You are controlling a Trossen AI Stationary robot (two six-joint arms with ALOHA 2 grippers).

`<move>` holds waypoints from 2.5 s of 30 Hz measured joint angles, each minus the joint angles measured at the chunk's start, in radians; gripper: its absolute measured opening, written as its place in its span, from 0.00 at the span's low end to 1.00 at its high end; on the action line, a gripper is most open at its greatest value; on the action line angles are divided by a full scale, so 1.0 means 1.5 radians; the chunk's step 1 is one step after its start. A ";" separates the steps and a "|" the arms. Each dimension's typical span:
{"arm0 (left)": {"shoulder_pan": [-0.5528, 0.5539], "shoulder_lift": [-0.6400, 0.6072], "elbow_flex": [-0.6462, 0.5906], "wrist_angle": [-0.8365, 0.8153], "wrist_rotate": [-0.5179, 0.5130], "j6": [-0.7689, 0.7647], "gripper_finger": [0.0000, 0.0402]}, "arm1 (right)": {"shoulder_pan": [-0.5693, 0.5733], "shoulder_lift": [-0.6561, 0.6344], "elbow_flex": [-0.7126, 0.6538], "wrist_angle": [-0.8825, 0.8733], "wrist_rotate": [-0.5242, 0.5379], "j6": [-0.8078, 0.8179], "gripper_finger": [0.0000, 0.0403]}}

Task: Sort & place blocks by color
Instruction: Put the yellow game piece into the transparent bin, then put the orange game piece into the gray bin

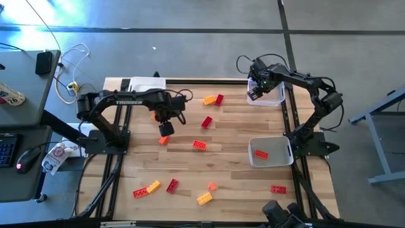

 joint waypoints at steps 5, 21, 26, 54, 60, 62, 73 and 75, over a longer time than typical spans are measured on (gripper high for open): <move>0.003 -0.059 -0.046 0.047 0.000 -0.069 0.56 | 0.000 0.000 0.000 0.000 0.032 0.023 0.51; -0.062 -0.067 -0.049 0.062 0.000 -0.213 0.56 | 0.017 -0.001 0.000 -0.016 0.032 0.070 0.53; -0.089 -0.066 -0.049 0.061 -0.010 -0.251 0.56 | 0.033 -0.030 0.000 -0.016 0.033 0.070 0.53; -0.159 -0.068 -0.212 0.215 -0.026 -0.385 0.56 | 0.125 -0.246 0.000 -0.039 0.058 0.095 0.53; -0.174 -0.066 -0.247 0.271 0.000 -0.385 0.56 | 0.128 -0.246 0.000 -0.039 0.062 0.107 0.53; -0.177 -0.066 -0.257 0.268 -0.001 -0.392 0.56 | 0.128 -0.246 0.000 -0.039 0.062 0.110 0.53; -0.177 -0.073 -0.332 0.329 -0.020 -0.357 0.55 | 0.129 -0.246 0.000 -0.039 0.053 0.123 0.53; -0.177 -0.073 -0.333 0.331 -0.024 -0.348 0.54 | 0.131 -0.246 0.000 -0.039 0.041 0.123 0.53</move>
